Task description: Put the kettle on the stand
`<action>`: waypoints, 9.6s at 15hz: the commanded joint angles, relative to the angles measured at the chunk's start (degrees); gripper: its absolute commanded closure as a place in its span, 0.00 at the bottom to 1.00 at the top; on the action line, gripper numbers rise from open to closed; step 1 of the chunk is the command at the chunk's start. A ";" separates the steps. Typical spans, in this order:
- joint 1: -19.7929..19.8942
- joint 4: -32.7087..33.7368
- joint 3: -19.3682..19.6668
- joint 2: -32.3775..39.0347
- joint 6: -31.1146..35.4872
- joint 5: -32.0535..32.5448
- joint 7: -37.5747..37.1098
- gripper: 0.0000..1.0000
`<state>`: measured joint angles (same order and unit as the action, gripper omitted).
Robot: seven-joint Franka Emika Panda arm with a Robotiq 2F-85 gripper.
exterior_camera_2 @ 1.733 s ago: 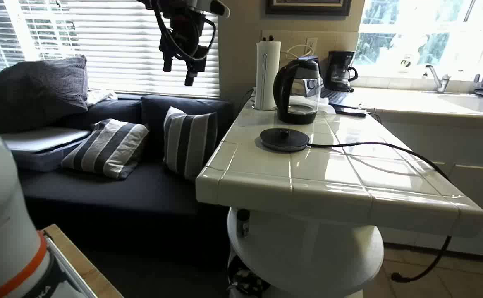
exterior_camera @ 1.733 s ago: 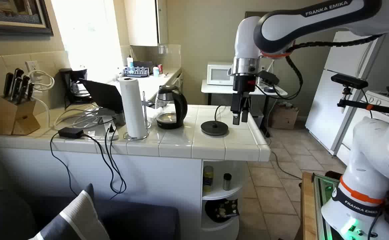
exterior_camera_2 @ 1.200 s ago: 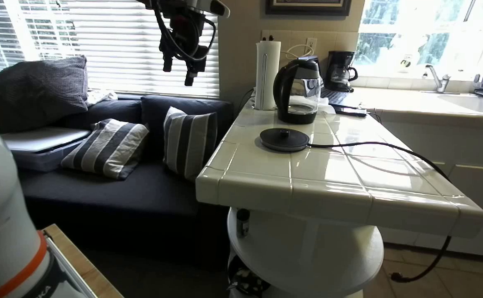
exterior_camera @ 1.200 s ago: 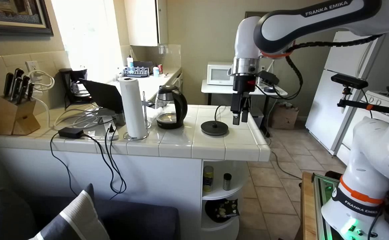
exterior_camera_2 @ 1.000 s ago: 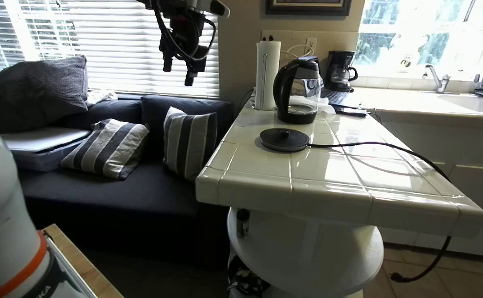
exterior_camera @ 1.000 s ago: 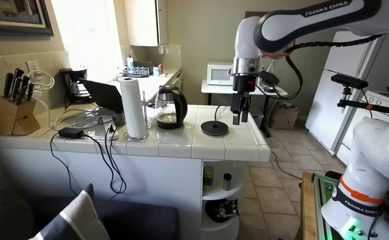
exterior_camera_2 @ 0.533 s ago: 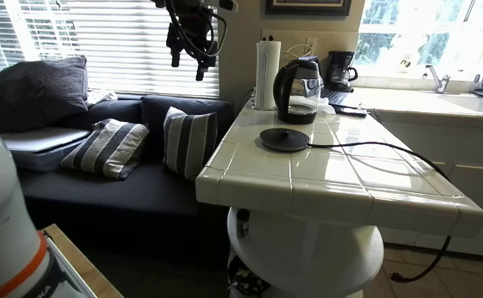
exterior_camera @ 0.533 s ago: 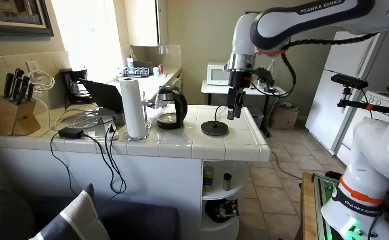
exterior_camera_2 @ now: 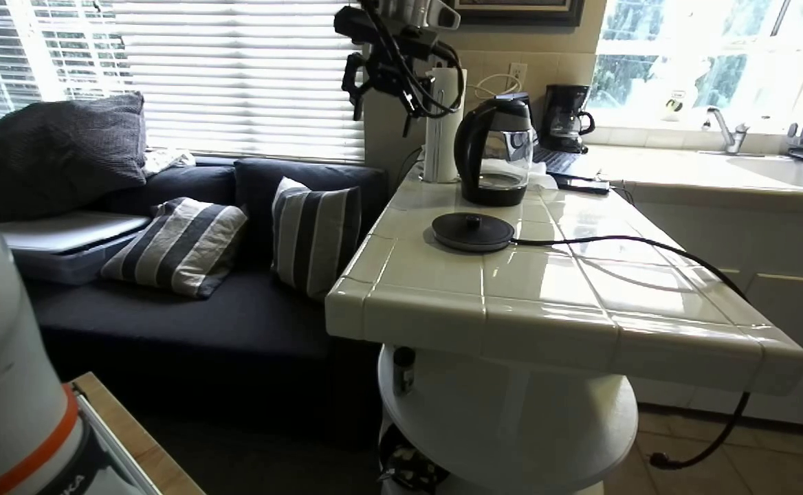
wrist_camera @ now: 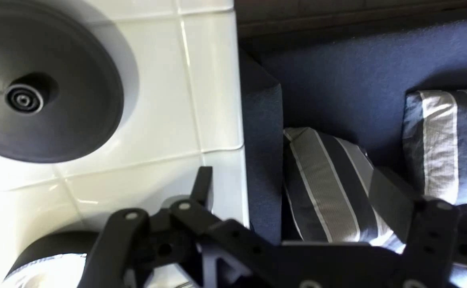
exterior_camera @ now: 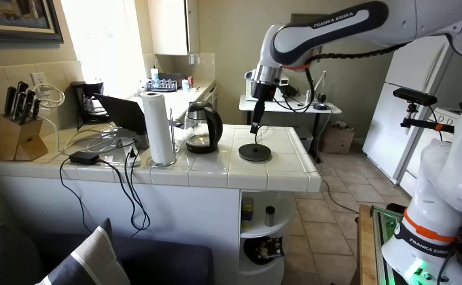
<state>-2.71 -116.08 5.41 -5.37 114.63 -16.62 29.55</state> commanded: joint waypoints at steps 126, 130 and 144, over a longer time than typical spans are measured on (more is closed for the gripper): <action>18.92 -22.23 7.29 -5.65 -7.27 -85.28 66.73 0.80; 17.99 -23.87 6.37 -7.21 -3.82 -88.06 67.21 0.80; 16.48 -25.94 4.38 -7.19 2.66 -91.74 66.68 0.80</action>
<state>14.41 -141.44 10.31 -10.22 115.90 -105.85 94.59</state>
